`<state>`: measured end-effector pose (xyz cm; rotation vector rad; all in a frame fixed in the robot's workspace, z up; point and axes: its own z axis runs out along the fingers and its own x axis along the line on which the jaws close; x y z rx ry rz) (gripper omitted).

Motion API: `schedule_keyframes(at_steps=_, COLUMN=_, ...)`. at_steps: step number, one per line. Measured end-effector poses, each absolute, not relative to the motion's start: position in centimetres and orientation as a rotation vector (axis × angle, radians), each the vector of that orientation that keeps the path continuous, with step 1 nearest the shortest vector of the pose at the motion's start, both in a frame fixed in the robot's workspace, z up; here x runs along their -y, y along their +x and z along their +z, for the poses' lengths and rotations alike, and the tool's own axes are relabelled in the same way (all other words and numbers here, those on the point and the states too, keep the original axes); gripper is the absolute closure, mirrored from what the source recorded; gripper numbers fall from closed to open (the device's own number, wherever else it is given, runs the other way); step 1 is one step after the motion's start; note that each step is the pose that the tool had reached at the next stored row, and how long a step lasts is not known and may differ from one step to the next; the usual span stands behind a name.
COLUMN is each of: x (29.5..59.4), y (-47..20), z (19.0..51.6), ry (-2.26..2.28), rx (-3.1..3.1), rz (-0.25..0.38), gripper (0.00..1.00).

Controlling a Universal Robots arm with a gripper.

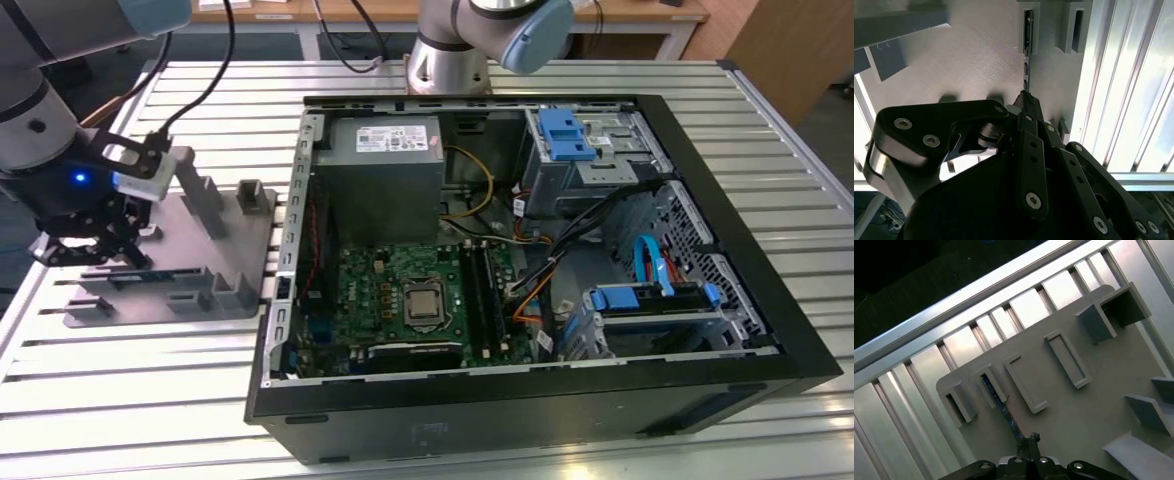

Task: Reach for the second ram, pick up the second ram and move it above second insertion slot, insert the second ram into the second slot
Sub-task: 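Pick up the second ram and move it above second insertion slot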

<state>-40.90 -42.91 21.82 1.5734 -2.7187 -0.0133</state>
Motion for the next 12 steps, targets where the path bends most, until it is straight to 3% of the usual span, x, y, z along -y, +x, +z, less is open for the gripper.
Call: schedule_keyframes(at_steps=12, x=42.91, y=-40.9, z=21.82, ry=1.708, rx=2.636, rz=-0.013, gripper=0.9)
